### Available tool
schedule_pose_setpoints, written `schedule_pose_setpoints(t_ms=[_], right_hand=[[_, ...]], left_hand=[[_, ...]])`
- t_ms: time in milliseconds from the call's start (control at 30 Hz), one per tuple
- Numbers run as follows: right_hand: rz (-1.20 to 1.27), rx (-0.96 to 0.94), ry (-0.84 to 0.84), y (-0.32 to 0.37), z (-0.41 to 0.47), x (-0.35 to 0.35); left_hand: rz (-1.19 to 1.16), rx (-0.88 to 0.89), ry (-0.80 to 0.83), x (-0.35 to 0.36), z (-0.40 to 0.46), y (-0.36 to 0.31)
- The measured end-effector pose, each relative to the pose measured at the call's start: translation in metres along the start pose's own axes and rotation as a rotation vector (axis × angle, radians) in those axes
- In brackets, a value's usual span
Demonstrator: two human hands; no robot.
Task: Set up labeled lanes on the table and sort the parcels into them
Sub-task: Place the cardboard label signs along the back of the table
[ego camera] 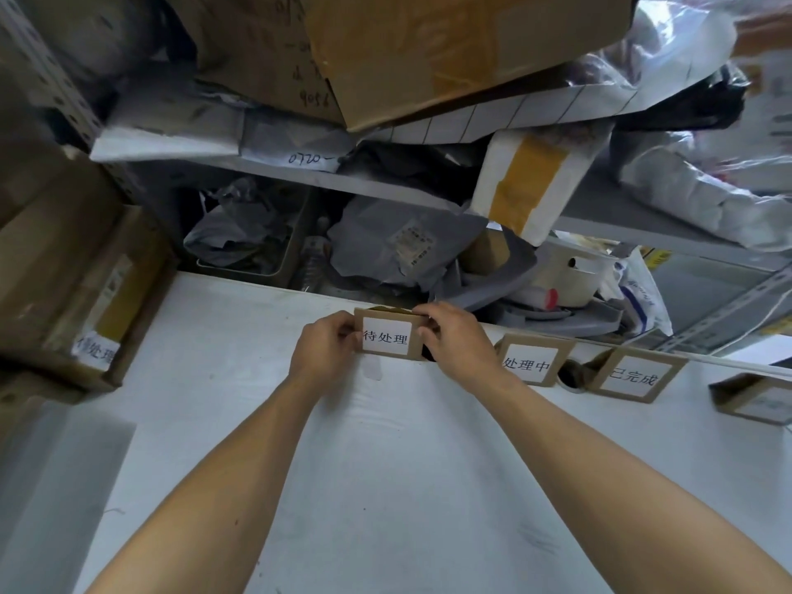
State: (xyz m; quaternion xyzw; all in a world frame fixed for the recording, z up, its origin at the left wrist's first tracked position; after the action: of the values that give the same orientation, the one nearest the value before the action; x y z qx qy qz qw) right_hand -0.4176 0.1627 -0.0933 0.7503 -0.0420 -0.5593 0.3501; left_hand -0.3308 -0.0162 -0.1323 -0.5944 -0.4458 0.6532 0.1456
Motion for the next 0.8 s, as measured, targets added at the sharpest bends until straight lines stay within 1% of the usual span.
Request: schedule_pose_setpoints(t_ms=[233,367,533,700,800], right_hand=[[-0.006,0.036,0.058,0.002,-0.002,0.001],[0.006,0.088,0.059,-0.001,-0.005,-0.003],[-0.043,0.062,0.03,0.009,-0.017,-0.012],[-0.074,-0.036,-0.045,0.05,-0.043,-0.027],[-0.077,-0.093,-0.05,0.091,-0.064,-0.029]], left_hand=[[0.023,-0.007,0.004,0.0,0.0,0.004],[0.055,-0.047,-0.01,-0.004,-0.005,0.008],[0.059,-0.058,-0.042,-0.021,-0.017,0.003],[0.047,-0.056,-0.111,-0.053,-0.042,-0.022],[-0.048,-0.08,-0.195,-0.077,-0.074,-0.04]])
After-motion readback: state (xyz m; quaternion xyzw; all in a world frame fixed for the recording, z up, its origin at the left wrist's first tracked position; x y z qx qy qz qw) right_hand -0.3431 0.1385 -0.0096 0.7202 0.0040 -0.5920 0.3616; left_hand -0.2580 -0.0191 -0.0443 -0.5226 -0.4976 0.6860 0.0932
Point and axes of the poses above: each hand's wrist, its own z-axis towards the middle knuckle, its own x-axis out of the palm, y = z × x, the point moved 8 cm from there along z, towards the middle knuckle, and after that the axes turned 8 degrees about x, right-handed, at the moved point
